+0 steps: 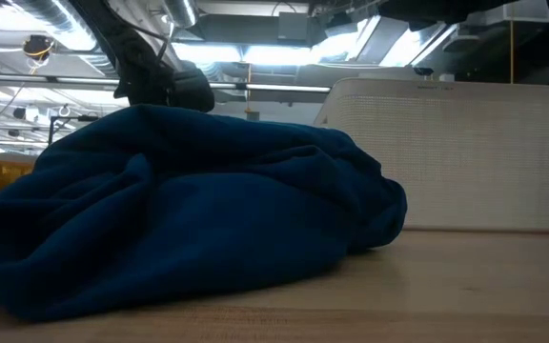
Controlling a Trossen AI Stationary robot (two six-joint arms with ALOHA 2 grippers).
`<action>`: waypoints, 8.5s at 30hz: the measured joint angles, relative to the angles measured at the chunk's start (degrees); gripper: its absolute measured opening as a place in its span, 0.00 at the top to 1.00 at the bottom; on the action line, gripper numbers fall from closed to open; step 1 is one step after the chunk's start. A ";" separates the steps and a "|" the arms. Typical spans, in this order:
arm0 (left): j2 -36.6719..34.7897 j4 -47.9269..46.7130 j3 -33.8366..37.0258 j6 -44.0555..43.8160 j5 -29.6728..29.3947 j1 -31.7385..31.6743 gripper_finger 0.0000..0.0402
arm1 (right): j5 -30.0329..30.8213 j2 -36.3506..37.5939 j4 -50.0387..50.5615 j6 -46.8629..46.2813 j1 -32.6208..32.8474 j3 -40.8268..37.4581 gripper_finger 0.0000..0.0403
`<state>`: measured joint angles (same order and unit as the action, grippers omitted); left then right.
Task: Pick & place medical supplies in basket/bin
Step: Put the black bandage into the white container
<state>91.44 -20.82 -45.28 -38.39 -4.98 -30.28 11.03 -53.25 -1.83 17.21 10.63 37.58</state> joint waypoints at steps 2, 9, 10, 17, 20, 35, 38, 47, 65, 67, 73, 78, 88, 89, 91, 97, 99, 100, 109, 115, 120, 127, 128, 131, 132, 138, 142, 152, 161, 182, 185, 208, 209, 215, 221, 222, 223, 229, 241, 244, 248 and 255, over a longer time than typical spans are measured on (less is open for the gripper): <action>0.00 0.00 0.04 -1.59 0.01 0.00 0.44 | 0.00 0.00 0.01 0.00 0.00 0.00 0.98; 0.11 -0.02 0.11 -7.82 1.03 0.00 0.44 | 0.00 0.00 0.00 0.00 -0.01 0.00 0.98; 0.11 0.02 0.11 -8.87 1.19 0.00 0.44 | 0.00 0.00 0.00 0.00 0.00 0.00 0.98; 0.35 1.97 0.22 -16.62 2.79 0.07 0.45 | 0.00 0.00 -0.01 0.02 0.00 0.00 0.98; 0.39 4.04 0.28 -16.55 1.72 0.07 0.47 | 0.00 0.00 0.03 0.02 -0.02 0.00 0.98; 5.89 9.05 -0.04 -9.15 0.44 0.13 0.70 | 0.00 0.00 -0.09 0.02 -0.01 0.00 0.98; 5.77 9.60 0.03 -7.19 0.12 0.18 0.75 | 0.00 0.00 -0.09 0.02 0.00 0.00 0.98; 1.06 9.88 0.46 1.58 0.92 0.26 0.81 | 0.00 0.00 -0.02 0.03 -0.01 0.00 0.98; -26.59 6.96 0.26 32.02 4.83 4.87 0.81 | 0.00 0.00 0.02 0.04 0.00 0.00 0.98; -28.41 7.59 0.26 36.24 6.41 6.48 0.81 | 0.00 0.00 0.01 0.02 0.00 -0.01 0.98; -31.62 18.94 4.64 46.90 15.37 10.71 0.80 | 0.00 0.00 0.01 -0.14 0.00 0.00 0.98; -31.93 26.75 8.68 48.65 20.03 11.26 0.81 | 0.00 -0.57 -0.04 -0.17 0.00 0.00 0.98; -31.89 36.62 15.69 51.64 20.16 14.59 0.82 | 0.00 -5.44 -4.69 1.42 0.00 -0.02 0.98; -32.06 37.09 15.69 52.04 20.16 15.00 0.82 | 0.00 -6.03 -6.03 1.41 -0.02 -0.02 0.98; -32.80 38.64 15.62 51.92 20.17 15.67 0.80 | 0.00 -7.25 -8.99 1.35 -0.02 -0.02 0.98; -32.74 40.41 15.54 54.88 20.03 19.18 0.80 | 0.00 -10.89 -12.49 2.68 -0.02 -0.02 0.98; -32.73 40.38 15.56 56.35 19.91 20.24 0.80 | 0.00 -11.88 -14.01 4.23 -0.02 -0.02 0.98; -32.74 40.56 15.55 56.88 19.89 20.70 0.80 | 0.00 -12.36 -15.01 4.81 0.00 -0.02 0.98; -32.21 44.86 15.54 60.18 13.80 23.94 0.79 | 0.00 -16.38 -25.28 3.94 -0.25 -0.02 0.98; -30.83 45.36 15.54 63.18 13.43 25.00 0.80 | 0.02 -17.68 -29.15 1.57 -2.44 0.00 0.92; -29.65 49.98 15.54 63.20 13.43 24.94 0.79 | 0.04 -18.48 -31.88 -1.46 -4.27 0.00 0.80; -27.04 50.79 14.21 64.71 13.43 24.96 0.80 | 0.02 -20.11 -37.75 0.87 -4.52 0.25 0.62; -26.35 50.91 13.60 64.71 13.43 24.94 0.80 | 0.02 -20.42 -37.07 0.80 -4.52 0.84 0.59; -23.72 51.04 11.84 65.56 13.43 24.95 0.79 | 0.00 -21.93 -33.14 -1.06 -4.52 4.28 0.52; -22.77 50.94 11.37 66.54 13.43 24.94 0.79 | 0.00 -22.67 -30.73 -1.47 -4.53 5.94 0.50; -18.41 50.79 8.40 69.51 13.45 24.94 0.80 | 0.00 -28.19 -20.28 -0.35 -4.55 15.24 0.42; -17.84 51.32 7.82 70.27 13.49 24.95 0.79 | -0.21 -30.52 -20.25 -0.18 -5.21 17.54 0.40; -17.88 51.98 7.82 70.51 13.37 24.94 0.80 | -5.14 -32.63 -24.13 -0.55 -6.43 17.86 0.42; -17.88 51.98 7.82 71.18 12.69 23.23 0.79 | -4.60 -32.61 -24.25 -0.57 -6.53 17.86 0.65; -20.89 48.09 7.90 67.41 2.53 26.65 0.58 | -4.92 -29.46 -20.67 -0.42 -8.17 17.75 0.79; -22.75 45.00 7.91 67.40 2.54 27.39 0.56 | -4.89 -27.74 -18.35 -0.46 -8.15 17.75 0.79; -37.73 38.93 15.76 58.54 3.02 25.62 0.61 | 21.78 -12.62 -0.60 -1.96 -9.49 17.75 0.79; -37.67 38.91 15.77 58.15 3.02 25.62 0.61 | 25.50 -12.57 -0.19 -2.02 -9.62 17.75 0.79; -37.66 39.01 15.78 56.91 3.02 25.62 0.62 | 34.88 -13.25 3.74 -2.05 -11.23 17.73 0.79; -37.64 38.99 15.78 55.07 3.02 25.62 0.61 | 35.04 -12.67 3.46 -1.72 -16.27 17.77 0.79; -37.64 38.98 15.78 54.73 3.02 25.62 0.61 | 35.21 -12.63 3.72 -1.73 -17.44 17.98 0.79; -37.64 38.99 15.78 54.34 3.02 25.62 0.61 | 35.15 -12.67 4.68 -1.75 -18.54 18.51 0.79; -37.62 38.99 15.78 54.00 2.12 25.62 0.62 | 30.82 -14.08 19.32 -7.13 -25.97 26.16 0.79; -37.62 38.97 15.78 54.07 1.43 25.62 0.63 | 10.86 -20.71 39.39 -12.63 -38.74 42.41 0.79; -37.62 38.97 15.78 54.09 1.41 25.62 0.63 | 4.69 -23.44 42.37 -11.94 -40.52 45.35 0.79; -37.62 38.94 15.78 54.09 1.41 25.62 0.63 | 0.50 -26.04 45.00 -9.93 -43.08 46.28 0.79; -37.60 38.54 15.78 54.14 1.38 25.62 0.63 | -8.68 -30.06 48.04 -9.72 -48.25 46.34 0.79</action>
<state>53.84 17.72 -29.50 15.75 -3.60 -4.67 2.34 -83.31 46.22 7.50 -37.62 83.92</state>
